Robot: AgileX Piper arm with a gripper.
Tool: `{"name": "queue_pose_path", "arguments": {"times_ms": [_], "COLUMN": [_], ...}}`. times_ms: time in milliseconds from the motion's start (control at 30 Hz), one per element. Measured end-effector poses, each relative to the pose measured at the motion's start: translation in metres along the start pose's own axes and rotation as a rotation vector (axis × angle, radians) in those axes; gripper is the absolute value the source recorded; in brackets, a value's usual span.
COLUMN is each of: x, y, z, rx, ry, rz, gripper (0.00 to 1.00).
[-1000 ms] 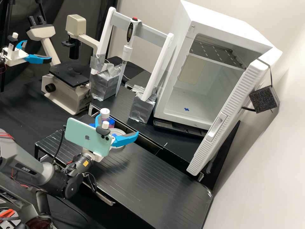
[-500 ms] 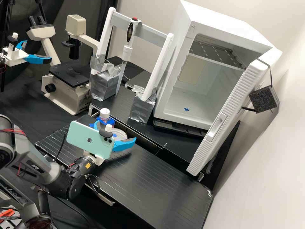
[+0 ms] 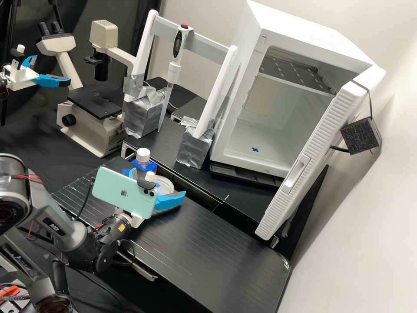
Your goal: Open the lid
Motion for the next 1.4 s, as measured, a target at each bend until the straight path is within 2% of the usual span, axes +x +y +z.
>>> {"name": "queue_pose_path", "arguments": {"times_ms": [300, 333, 600, 1000, 1400], "x": [0.0012, 0.0013, 0.0013, 0.0033, 0.0033], "y": [-0.0021, -0.0023, -0.0024, -0.0055, -0.0050], "z": [0.0013, 0.0011, 0.0010, 0.0021, 0.0023], "rx": [0.002, 0.002, -0.003, 0.012, 0.007], "ry": [-0.004, -0.002, -0.001, -0.004, -0.006], "rz": [-0.015, -0.016, -0.017, -0.035, -0.030], "gripper": [1.00, 0.00, 0.00, 0.00, 0.00]}}
